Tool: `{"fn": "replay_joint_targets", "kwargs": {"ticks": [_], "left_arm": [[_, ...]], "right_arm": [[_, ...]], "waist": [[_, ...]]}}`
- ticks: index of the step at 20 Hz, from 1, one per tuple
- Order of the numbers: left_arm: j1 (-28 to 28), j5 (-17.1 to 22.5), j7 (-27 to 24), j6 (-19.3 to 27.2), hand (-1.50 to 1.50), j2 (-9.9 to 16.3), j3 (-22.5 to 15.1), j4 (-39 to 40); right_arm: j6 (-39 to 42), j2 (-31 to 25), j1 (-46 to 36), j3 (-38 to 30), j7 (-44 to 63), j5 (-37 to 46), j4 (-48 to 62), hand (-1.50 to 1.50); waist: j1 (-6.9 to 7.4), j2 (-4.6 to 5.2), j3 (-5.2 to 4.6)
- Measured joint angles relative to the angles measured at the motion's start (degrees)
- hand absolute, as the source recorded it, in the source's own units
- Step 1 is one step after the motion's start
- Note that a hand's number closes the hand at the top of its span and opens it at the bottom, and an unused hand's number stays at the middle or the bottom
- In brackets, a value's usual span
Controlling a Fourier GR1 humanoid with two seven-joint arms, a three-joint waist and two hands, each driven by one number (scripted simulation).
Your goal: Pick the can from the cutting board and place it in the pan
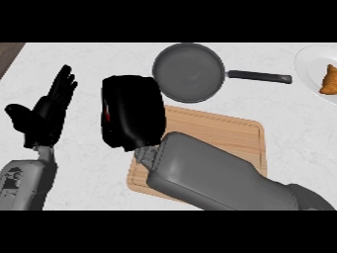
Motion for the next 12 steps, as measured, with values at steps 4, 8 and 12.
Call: {"fn": "replay_joint_targets", "kwargs": {"ticks": [4,8,12], "left_arm": [[0.2,-0.2,-0.3,0.4,0.00,-0.6,-0.1,-0.2],[0.5,0.1,-1.5,0.1,0.00,-0.4,1.0,0.9],[1.0,0.2,-1.1,-0.2,0.00,0.0,1.2,-0.4]], "right_arm": [[-6.7,0.0,-2.4,-4.2,-2.6,-2.9,5.6,1.50],[-9.8,0.0,-4.3,-9.7,-8.7,-3.5,14.8,1.50],[-12.2,-2.4,-4.8,-14.5,-17.7,-4.6,24.3,1.50]], "waist": [[-0.46,0.28,0.02],[-1.23,0.41,0.03],[-1.16,0.62,0.05]]}}
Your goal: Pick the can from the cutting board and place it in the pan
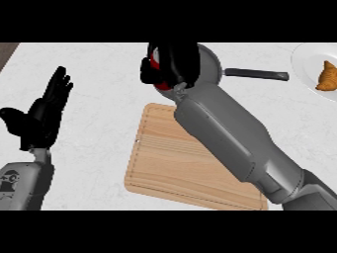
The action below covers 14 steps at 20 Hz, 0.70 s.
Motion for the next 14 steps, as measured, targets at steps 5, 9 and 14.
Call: {"fn": "replay_joint_targets", "kwargs": {"ticks": [5,9,14], "left_arm": [[-0.1,0.1,0.3,-0.7,0.00,0.3,0.0,-0.6],[-1.1,-0.3,1.0,-0.3,0.00,-0.3,-0.7,-1.1],[-1.5,-1.0,0.8,0.0,0.00,-1.2,-1.7,-1.2]], "right_arm": [[-3.6,-2.9,-1.5,-3.1,-8.8,1.7,12.4,1.50],[-6.8,-4.4,-2.7,-6.4,-15.7,1.1,21.6,1.50],[-10.6,-5.0,-3.2,-10.6,-23.2,-0.8,29.7,1.50]], "waist": [[0.57,0.35,0.00],[1.43,0.82,0.05],[2.65,1.37,0.09]]}}
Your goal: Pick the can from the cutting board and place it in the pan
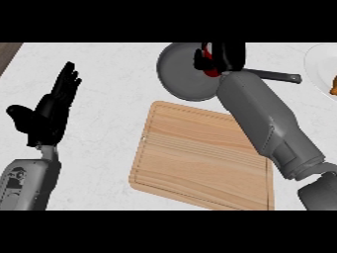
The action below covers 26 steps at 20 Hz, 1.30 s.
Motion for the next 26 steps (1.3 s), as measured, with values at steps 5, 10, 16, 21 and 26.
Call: {"fn": "replay_joint_targets", "kwargs": {"ticks": [5,10,16,21,26], "left_arm": [[-0.3,-0.1,-0.5,-0.3,0.00,-0.5,-0.5,0.3],[-0.7,0.0,-0.8,-0.5,0.00,-0.7,-0.6,0.2],[-1.4,0.0,-0.8,-0.6,0.00,-0.4,0.0,1.3],[-0.4,0.4,-0.7,-0.9,0.00,0.2,0.8,1.4],[1.2,0.3,-0.3,-0.6,0.00,0.6,1.5,0.7]], "right_arm": [[2.7,-0.7,0.9,-5.5,-6.0,-5.4,3.8,-1.50],[12.0,-0.2,0.9,-10.8,-10.4,-11.5,6.5,-1.50],[13.1,-0.4,2.1,-14.8,-19.4,-14.7,7.9,-1.50],[10.5,0.3,4.4,-20.4,-28.7,-19.7,6.0,-1.50],[16.9,-0.4,7.0,-25.7,-35.7,-25.5,4.4,-1.50]], "waist": [[0.91,0.60,0.09],[1.53,0.85,0.12],[0.89,0.46,0.00],[-0.11,-0.04,0.06],[-1.90,-0.91,0.04]]}}
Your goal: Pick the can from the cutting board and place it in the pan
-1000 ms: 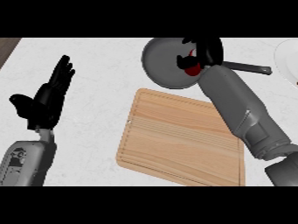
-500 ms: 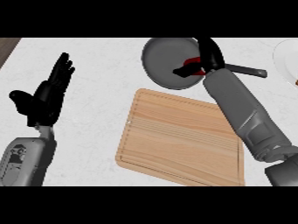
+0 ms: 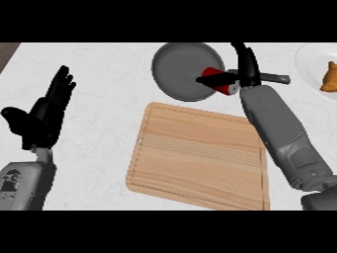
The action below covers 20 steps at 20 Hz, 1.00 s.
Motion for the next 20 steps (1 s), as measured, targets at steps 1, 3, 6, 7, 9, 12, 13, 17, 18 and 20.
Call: {"fn": "replay_joint_targets", "kwargs": {"ticks": [1,3,6,7,9,12,13,17,18,20], "left_arm": [[0.3,0.0,-0.8,0.1,0.00,-0.1,0.3,1.0],[1.5,0.0,-1.1,0.1,0.00,0.2,0.9,0.5],[2.9,0.0,-1.3,0.3,0.00,0.4,1.5,0.3],[2.8,0.0,-1.5,0.5,0.00,0.5,1.9,0.6],[2.8,0.3,-0.2,0.3,0.00,1.2,2.5,-0.2],[3.3,0.3,1.4,0.7,0.00,1.4,2.7,-1.9],[3.9,0.1,1.1,0.9,0.00,1.2,2.6,-2.2],[4.0,0.4,1.1,0.5,0.00,1.3,3.1,-2.3],[4.0,0.9,0.4,-0.3,0.00,1.7,3.5,-1.6],[3.4,0.2,1.3,0.2,0.00,1.1,2.7,-2.4]], "right_arm": [[1.8,0.3,0.9,-0.6,-1.2,-1.0,-0.6,-1.50],[6.3,-0.4,2.8,-1.4,-3.0,-2.5,-2.4,-1.50],[11.5,-0.6,7.7,-0.7,-3.9,-3.8,-7.8,-1.50],[13.2,-1.0,9.0,-0.4,-3.4,-4.2,-10.2,-1.50],[15.5,-1.3,12.8,0.6,-2.7,-4.8,-15.6,-1.50],[17.7,-1.7,18.9,2.5,0.8,-5.4,-25.3,-1.50],[18.6,-2.4,21.1,2.8,1.8,-5.9,-28.8,-1.50],[21.0,-3.6,30.4,5.3,8.7,-7.1,-44.6,-1.50],[21.1,-3.8,32.4,6.0,10.5,-7.0,-48.3,-1.50],[20.9,-4.2,36.4,7.1,13.8,-6.7,-55.5,-1.50]], "waist": [[-0.52,-0.17,-0.01],[-1.36,-0.58,-0.04],[-2.83,-1.22,-0.09],[-3.24,-1.35,-0.11],[-3.99,-1.70,-0.13],[-4.70,-2.02,-0.16],[-4.91,-2.07,-0.17],[-4.96,-1.97,-0.18],[-4.75,-1.86,-0.18],[-4.34,-1.68,-0.16]]}}
